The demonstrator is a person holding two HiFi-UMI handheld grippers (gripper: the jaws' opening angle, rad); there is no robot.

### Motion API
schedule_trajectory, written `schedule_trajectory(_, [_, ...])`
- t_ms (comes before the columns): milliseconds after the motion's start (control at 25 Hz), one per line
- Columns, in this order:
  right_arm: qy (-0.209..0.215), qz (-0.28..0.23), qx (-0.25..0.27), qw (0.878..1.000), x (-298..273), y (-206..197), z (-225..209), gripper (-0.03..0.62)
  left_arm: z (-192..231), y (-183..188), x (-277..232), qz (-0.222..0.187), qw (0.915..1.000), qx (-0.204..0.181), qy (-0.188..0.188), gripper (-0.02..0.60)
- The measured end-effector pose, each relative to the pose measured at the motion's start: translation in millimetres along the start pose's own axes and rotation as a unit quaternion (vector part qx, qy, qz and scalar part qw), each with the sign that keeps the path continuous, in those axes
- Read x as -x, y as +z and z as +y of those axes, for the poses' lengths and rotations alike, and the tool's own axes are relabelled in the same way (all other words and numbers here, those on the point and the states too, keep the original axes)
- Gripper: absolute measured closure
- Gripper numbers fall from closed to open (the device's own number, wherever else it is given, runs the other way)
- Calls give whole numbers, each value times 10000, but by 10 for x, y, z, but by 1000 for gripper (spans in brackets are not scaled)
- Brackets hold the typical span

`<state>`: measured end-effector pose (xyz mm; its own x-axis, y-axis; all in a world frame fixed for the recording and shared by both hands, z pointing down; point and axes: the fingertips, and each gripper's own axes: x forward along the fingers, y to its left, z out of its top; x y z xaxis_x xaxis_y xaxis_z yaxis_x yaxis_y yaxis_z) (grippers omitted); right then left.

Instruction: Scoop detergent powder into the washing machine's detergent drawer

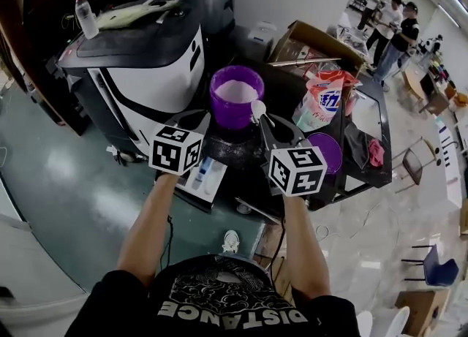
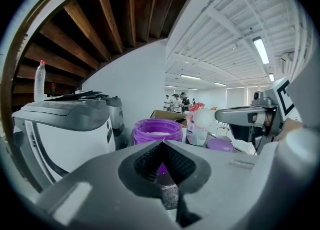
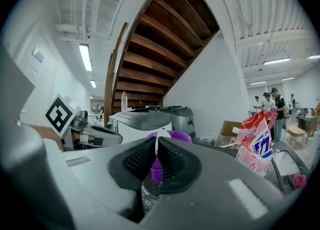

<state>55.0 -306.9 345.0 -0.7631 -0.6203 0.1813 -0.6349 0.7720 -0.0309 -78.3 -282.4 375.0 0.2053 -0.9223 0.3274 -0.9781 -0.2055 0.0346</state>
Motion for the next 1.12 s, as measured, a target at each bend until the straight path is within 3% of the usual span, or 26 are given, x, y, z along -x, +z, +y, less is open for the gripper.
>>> schedule_trajectory(720, [913,151,142,9956,-666,59,-373,557,333,124,-404,16,9963,177,837,581])
schedule_trajectory(1120, [1312,427,299,9900,-972,113,-375,557,442,171,-451,47,9957,28,923,581])
